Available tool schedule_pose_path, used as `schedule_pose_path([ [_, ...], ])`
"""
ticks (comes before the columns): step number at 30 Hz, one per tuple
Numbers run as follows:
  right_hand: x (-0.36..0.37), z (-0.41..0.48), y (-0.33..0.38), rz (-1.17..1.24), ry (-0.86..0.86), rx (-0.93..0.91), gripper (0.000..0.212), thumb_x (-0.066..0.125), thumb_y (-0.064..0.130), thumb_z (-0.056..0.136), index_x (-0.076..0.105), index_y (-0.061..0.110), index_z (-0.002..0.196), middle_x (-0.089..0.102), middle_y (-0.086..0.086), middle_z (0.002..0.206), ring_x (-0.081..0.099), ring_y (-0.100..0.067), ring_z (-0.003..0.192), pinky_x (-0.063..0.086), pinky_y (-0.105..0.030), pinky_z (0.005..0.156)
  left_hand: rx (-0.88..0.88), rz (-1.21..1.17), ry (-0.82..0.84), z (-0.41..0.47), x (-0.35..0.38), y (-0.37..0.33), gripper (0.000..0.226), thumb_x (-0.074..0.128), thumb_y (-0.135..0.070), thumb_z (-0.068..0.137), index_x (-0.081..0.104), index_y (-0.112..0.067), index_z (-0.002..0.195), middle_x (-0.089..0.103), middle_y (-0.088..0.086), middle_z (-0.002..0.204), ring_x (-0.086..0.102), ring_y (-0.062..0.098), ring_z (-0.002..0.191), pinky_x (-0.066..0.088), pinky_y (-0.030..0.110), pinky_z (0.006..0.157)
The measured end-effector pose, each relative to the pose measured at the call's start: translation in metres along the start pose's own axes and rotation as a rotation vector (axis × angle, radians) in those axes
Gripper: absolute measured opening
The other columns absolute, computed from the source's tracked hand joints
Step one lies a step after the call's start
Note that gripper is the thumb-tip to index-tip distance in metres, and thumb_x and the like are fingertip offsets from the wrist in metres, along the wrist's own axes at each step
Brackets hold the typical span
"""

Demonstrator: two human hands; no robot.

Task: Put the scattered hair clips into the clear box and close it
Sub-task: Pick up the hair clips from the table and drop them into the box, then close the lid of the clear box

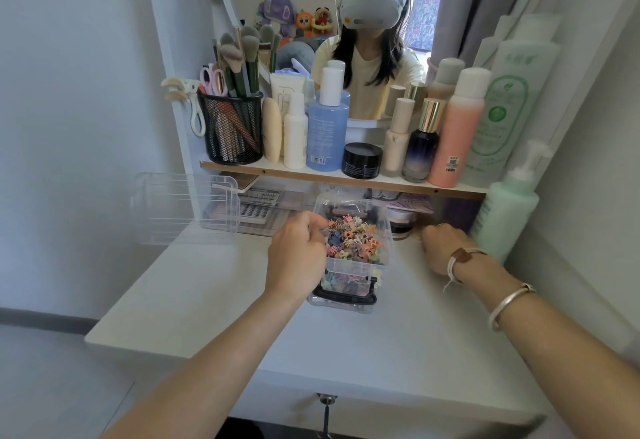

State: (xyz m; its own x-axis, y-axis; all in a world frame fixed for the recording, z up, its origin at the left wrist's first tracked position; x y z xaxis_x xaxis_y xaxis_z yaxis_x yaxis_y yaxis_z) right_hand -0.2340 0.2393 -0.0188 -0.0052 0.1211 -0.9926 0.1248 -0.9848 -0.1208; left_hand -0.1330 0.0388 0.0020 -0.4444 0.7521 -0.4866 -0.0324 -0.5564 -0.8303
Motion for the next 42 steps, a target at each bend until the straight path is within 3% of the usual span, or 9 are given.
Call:
schedule_pose_path([
  [5, -0.022, -0.012, 0.008, 0.296, -0.027, -0.117, 0.007, 0.06, 0.009, 0.078, 0.058, 0.016, 0.08, 0.064, -0.007, 0.092, 0.059, -0.026, 0.089, 0.047, -0.024, 0.074, -0.017, -0.039, 0.012, -0.001, -0.003, -0.001, 0.023, 0.04, -0.009, 0.094, 0.05, -0.013, 0.115, 0.054, -0.004, 0.097, 0.051, 0.015, 0.089, 0.037, 0.025, 0.077],
  [8, -0.06, -0.027, 0.02, 0.762, -0.165, -0.245, 0.02, 0.06, 0.001, 0.079, 0.053, 0.018, 0.07, 0.054, 0.007, 0.066, 0.052, -0.013, 0.064, 0.042, -0.006, 0.056, -0.028, -0.066, 0.045, -0.001, -0.004, -0.001, 0.022, 0.043, -0.008, 0.093, 0.041, -0.014, 0.115, 0.054, -0.003, 0.093, 0.052, 0.016, 0.085, 0.04, 0.027, 0.071],
  [10, -0.082, -0.038, 0.041, 0.956, -0.157, -0.39, 0.028, 0.059, -0.001, 0.081, 0.052, 0.023, 0.068, 0.054, 0.007, 0.068, 0.054, -0.011, 0.062, 0.05, -0.014, 0.064, -0.027, -0.059, 0.072, 0.0, -0.006, 0.001, 0.02, 0.044, -0.008, 0.093, 0.038, -0.017, 0.109, 0.059, 0.0, 0.098, 0.056, 0.017, 0.085, 0.042, 0.026, 0.067],
  [16, -0.086, -0.042, 0.098, 0.555, -0.04, -0.494, 0.02, 0.062, 0.016, 0.085, 0.068, 0.015, 0.104, 0.068, 0.0, 0.099, 0.061, -0.009, 0.084, 0.041, -0.014, 0.075, -0.014, -0.001, 0.187, 0.002, -0.024, 0.007, 0.029, 0.044, 0.002, 0.088, 0.037, -0.024, 0.099, 0.062, 0.008, 0.116, 0.06, 0.027, 0.102, 0.049, 0.042, 0.087],
  [19, -0.088, -0.038, 0.105, 0.56, -0.056, -0.429, 0.028, 0.058, 0.015, 0.087, 0.064, 0.012, 0.114, 0.066, -0.005, 0.117, 0.06, -0.017, 0.104, 0.037, -0.017, 0.083, -0.013, 0.025, 0.22, 0.007, -0.04, 0.012, 0.033, 0.04, 0.008, 0.086, 0.039, -0.022, 0.099, 0.061, 0.009, 0.119, 0.06, 0.026, 0.103, 0.049, 0.035, 0.077],
  [25, -0.102, -0.037, 0.129, 0.668, -0.071, -0.497, 0.02, 0.057, 0.012, 0.087, 0.065, 0.013, 0.105, 0.063, 0.001, 0.094, 0.053, -0.008, 0.081, 0.04, -0.022, 0.077, -0.012, 0.049, 0.294, 0.026, -0.067, 0.024, 0.036, 0.034, 0.012, 0.085, 0.043, -0.019, 0.1, 0.062, 0.006, 0.122, 0.061, 0.027, 0.097, 0.039, 0.022, 0.043],
  [27, -0.105, -0.035, 0.145, 0.636, -0.085, -0.548, 0.022, 0.057, 0.012, 0.087, 0.065, 0.013, 0.107, 0.064, 0.0, 0.102, 0.052, -0.006, 0.083, 0.036, -0.018, 0.077, 0.008, 0.086, 0.262, 0.033, -0.077, 0.025, 0.031, 0.04, 0.01, 0.087, 0.048, -0.016, 0.102, 0.061, 0.003, 0.122, 0.057, 0.035, 0.107, 0.047, 0.034, 0.059],
  [33, -0.114, -0.02, 0.207, 0.505, -0.106, -0.679, 0.031, 0.055, 0.013, 0.088, 0.056, 0.012, 0.12, 0.061, -0.005, 0.121, 0.056, -0.021, 0.112, 0.039, -0.021, 0.089, 0.231, 0.413, -0.125, 0.058, -0.118, 0.034, 0.028, 0.049, -0.005, 0.088, 0.052, -0.013, 0.115, 0.051, 0.004, 0.127, 0.043, 0.02, 0.121, 0.033, 0.026, 0.092],
  [42, -0.107, 0.013, 0.279, 0.091, -0.239, -0.723, 0.037, 0.05, 0.013, 0.088, 0.043, 0.01, 0.125, 0.056, -0.013, 0.122, 0.055, -0.031, 0.109, 0.046, -0.038, 0.081, 0.217, 0.971, -0.02, 0.077, -0.128, 0.083, 0.058, 0.041, -0.015, 0.092, 0.014, -0.017, 0.143, 0.011, 0.003, 0.155, 0.004, 0.02, 0.145, 0.008, 0.049, 0.115],
])
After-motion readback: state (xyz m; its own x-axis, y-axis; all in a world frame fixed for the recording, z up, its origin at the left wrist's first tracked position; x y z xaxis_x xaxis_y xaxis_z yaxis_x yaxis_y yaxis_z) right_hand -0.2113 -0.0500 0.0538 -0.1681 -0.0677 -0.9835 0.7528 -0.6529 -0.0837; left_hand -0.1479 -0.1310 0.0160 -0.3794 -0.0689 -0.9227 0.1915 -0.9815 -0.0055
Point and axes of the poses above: each hand's wrist, its own z-axis towards the middle knuckle, its own x-axis out of the palm, y = z × x, the point moved 5 cm from there along z, towards the middle knuckle
